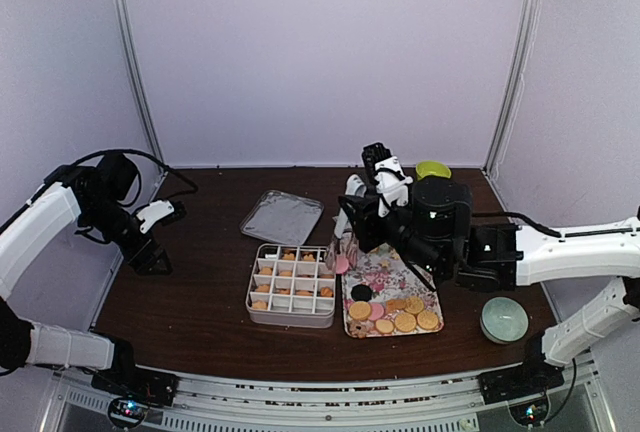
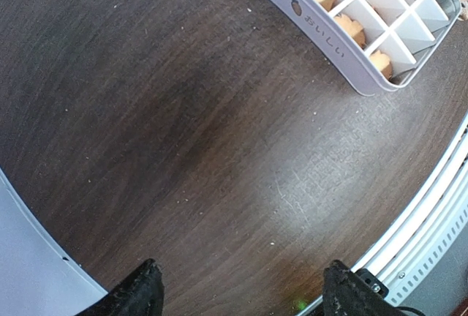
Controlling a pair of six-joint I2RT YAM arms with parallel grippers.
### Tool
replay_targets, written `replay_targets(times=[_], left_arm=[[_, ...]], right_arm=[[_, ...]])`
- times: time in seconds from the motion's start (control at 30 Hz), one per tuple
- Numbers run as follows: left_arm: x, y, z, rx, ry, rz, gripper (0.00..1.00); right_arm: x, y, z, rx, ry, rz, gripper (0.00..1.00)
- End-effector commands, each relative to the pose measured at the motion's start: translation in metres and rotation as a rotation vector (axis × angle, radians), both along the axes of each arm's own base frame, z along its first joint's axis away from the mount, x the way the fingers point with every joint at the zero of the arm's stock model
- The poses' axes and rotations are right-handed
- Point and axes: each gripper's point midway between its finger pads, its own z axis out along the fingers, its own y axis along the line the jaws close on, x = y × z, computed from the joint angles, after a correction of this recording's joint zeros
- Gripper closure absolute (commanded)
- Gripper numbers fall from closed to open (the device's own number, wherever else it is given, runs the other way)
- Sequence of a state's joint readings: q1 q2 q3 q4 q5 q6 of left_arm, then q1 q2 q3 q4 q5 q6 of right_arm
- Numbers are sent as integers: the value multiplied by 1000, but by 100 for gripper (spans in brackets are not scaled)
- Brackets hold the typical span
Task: Pack the cookies
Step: Pick up the fake cookies from the plate, then place the fake cookies in the empty pocket of the box.
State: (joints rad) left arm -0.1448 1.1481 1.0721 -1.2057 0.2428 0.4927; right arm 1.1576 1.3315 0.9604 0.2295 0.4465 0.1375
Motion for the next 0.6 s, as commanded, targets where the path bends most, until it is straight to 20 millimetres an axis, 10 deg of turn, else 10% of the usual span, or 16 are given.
replay_targets(times=[0.0, 0.27, 0.57], left_arm=[[4, -1, -7, -6, 8, -14, 23], [2, -1, -5, -9, -7, -20, 23], [-1, -1, -4, -12, -7, -21, 23]], right_arm=[[-34, 40, 19, 24, -1, 127, 81], [-70, 124, 3, -61, 4, 290, 81], [-63, 145, -19, -126, -6, 273, 81]])
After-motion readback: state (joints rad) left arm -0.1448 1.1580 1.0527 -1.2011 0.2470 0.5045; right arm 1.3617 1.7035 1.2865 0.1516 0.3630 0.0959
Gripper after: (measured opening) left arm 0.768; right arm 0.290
